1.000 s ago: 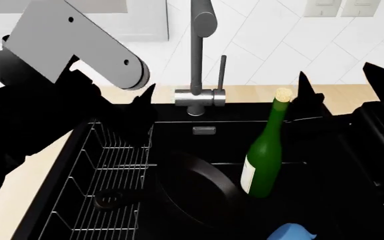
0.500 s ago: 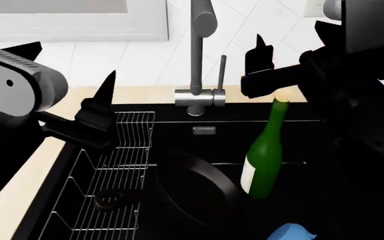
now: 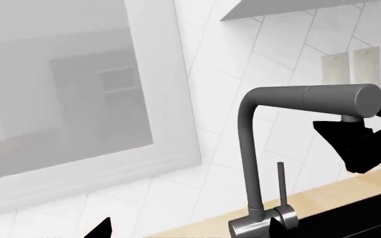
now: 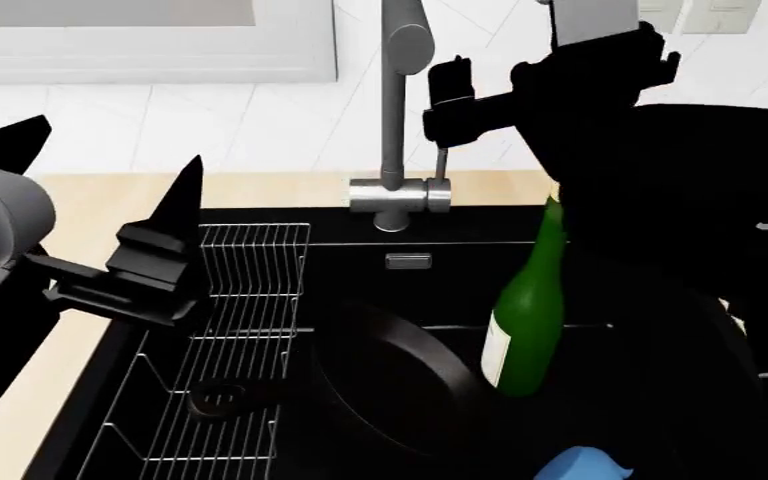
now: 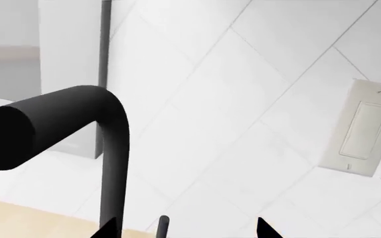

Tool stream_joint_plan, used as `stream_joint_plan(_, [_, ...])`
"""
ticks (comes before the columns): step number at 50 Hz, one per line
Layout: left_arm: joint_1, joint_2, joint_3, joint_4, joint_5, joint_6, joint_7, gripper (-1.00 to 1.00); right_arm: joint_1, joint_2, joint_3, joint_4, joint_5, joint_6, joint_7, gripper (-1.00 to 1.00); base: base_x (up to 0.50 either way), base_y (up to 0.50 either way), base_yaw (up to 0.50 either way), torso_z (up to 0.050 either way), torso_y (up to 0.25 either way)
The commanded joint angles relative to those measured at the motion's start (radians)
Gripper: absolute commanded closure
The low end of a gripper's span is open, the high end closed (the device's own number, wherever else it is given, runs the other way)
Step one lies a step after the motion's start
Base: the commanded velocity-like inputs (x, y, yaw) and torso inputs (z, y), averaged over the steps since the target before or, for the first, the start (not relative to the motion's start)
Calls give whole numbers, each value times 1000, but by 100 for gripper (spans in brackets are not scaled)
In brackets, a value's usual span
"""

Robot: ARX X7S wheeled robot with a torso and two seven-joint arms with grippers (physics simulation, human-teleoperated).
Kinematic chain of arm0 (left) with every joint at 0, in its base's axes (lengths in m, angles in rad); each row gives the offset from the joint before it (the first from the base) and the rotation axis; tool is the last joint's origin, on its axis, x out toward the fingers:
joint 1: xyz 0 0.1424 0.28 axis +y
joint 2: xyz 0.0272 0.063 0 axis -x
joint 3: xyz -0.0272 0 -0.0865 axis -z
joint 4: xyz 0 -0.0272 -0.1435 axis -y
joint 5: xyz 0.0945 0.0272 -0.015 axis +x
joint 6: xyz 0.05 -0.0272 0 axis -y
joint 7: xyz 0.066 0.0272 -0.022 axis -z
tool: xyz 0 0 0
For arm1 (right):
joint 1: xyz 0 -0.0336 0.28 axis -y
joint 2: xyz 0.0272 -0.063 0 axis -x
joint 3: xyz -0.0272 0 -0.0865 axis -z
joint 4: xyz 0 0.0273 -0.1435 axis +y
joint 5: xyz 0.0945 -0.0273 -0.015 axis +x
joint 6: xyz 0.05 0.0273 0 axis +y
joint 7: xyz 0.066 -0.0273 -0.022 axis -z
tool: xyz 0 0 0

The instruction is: Pick the teapot and pan and place them in the sink. Then turn on the water.

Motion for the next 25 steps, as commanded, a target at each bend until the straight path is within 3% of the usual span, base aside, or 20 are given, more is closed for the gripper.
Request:
stream_joint_plan(1, [37,-23,3,7,23,42,9,-100,25,-73,-75,176,-133,-53,-96,-100,0,0,0,0,0])
stream_joint_plan(25, [67,-38,3,9,37,73,21,-100,25,-174,-159,444,-276,-157,-190,-100,0,0,0,0,0])
